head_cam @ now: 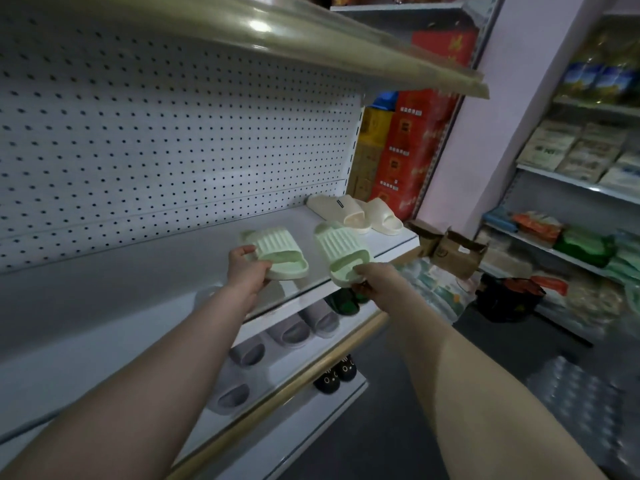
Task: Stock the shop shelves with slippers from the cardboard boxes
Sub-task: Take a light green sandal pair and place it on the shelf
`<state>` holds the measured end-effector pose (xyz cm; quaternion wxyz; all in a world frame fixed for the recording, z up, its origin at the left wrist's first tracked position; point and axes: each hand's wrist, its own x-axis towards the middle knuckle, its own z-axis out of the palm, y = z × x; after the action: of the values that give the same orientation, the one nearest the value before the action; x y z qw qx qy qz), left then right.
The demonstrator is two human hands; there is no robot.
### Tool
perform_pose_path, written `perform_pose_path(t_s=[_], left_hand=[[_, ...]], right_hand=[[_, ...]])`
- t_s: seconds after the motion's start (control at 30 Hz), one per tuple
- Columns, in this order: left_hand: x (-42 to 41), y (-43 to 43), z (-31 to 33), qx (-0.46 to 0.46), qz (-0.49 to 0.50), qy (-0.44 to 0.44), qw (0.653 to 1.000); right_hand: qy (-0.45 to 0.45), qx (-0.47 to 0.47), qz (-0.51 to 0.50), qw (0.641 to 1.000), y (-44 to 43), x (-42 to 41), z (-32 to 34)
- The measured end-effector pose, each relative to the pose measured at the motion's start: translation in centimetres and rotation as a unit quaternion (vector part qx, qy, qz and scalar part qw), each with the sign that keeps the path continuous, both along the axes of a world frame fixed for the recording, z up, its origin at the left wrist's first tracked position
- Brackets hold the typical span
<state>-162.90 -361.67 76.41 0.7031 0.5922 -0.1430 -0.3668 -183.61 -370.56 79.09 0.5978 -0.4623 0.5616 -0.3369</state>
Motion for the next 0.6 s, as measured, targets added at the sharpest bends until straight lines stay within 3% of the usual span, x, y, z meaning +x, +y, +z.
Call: perform_pose_path(t_s=[0.17, 0.4, 0.6], left_hand=[[-0.6, -5.2, -1.6, 0.014, 0.042, 0.018, 0.999], [-0.9, -9.9, -2.9, 0.034, 0.075, -0.033, 0.996], [-0.3, -13.3, -3.2, 0.044, 0.102, -0.063, 0.992]], right_hand=[[0.022, 0.020, 0.036, 0.999, -7.1, 0.4, -0.4], [0.025, 0.025, 0.096, 0.995, -13.9, 2.2, -2.5], [0.034, -0.027, 0.144, 0.989, -17.9, 2.8, -4.1]])
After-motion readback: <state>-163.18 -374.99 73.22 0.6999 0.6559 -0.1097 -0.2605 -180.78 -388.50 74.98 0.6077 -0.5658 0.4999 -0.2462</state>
